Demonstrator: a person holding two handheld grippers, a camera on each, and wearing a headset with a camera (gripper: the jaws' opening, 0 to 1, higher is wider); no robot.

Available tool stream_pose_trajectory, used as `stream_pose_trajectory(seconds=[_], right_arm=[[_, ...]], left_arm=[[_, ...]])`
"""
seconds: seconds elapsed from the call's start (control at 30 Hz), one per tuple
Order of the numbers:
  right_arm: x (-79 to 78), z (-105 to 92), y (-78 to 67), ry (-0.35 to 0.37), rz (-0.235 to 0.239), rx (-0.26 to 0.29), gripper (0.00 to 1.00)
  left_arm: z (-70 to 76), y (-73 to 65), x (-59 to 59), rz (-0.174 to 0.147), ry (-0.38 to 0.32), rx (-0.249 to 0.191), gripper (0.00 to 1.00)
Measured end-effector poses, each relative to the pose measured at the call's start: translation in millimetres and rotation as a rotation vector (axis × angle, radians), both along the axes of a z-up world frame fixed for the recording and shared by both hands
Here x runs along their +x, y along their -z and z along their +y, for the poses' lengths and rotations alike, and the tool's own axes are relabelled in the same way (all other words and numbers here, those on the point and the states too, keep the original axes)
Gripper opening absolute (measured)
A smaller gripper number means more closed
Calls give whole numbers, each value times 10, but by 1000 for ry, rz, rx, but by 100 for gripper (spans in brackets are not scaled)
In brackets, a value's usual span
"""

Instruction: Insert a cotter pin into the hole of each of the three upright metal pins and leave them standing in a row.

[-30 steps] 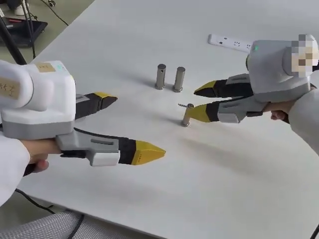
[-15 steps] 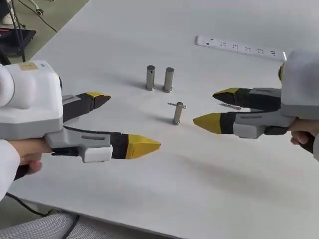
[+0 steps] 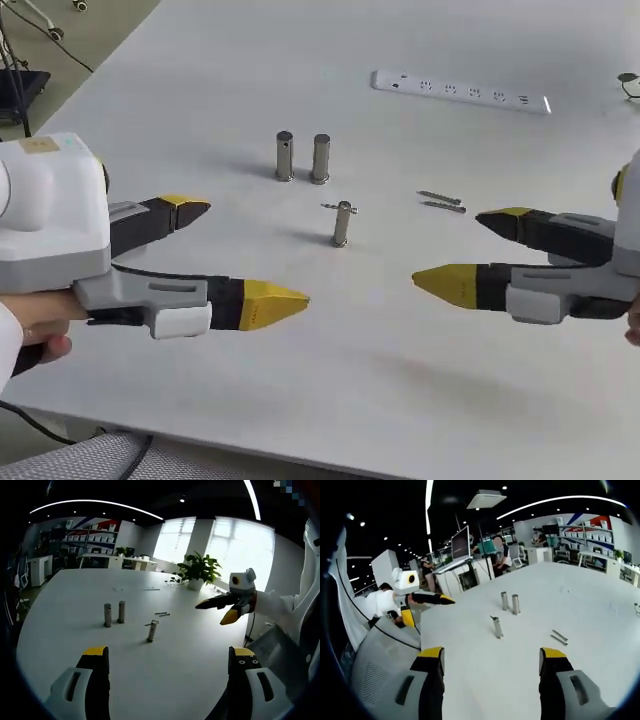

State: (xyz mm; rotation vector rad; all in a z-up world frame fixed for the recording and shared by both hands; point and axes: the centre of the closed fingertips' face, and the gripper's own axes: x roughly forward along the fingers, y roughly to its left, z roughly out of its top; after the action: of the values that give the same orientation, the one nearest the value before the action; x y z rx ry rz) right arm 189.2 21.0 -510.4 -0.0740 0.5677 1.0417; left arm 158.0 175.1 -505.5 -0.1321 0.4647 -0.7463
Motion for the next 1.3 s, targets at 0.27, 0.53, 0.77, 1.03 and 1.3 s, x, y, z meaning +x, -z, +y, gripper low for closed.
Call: stream_pose_trajectory(seconds=[0.27, 0.53, 0.77, 1.03, 1.3], right_arm=[[-91, -114, 94, 49, 41, 7, 89], [-123, -170, 162, 77, 78, 8, 98], [-161, -163, 161, 77, 84, 13, 98], [-180, -179, 160, 85, 89, 20, 98], [-163, -223, 141, 103, 87, 30, 97]], left_arm=[[43, 36, -11, 16, -10, -16, 99], [79, 15, 65, 16, -36, -55, 99], [153, -48, 233, -3, -70, -62, 99], [236, -94, 571, -37, -101, -23, 95], [189, -92, 879, -65, -100, 12, 83]])
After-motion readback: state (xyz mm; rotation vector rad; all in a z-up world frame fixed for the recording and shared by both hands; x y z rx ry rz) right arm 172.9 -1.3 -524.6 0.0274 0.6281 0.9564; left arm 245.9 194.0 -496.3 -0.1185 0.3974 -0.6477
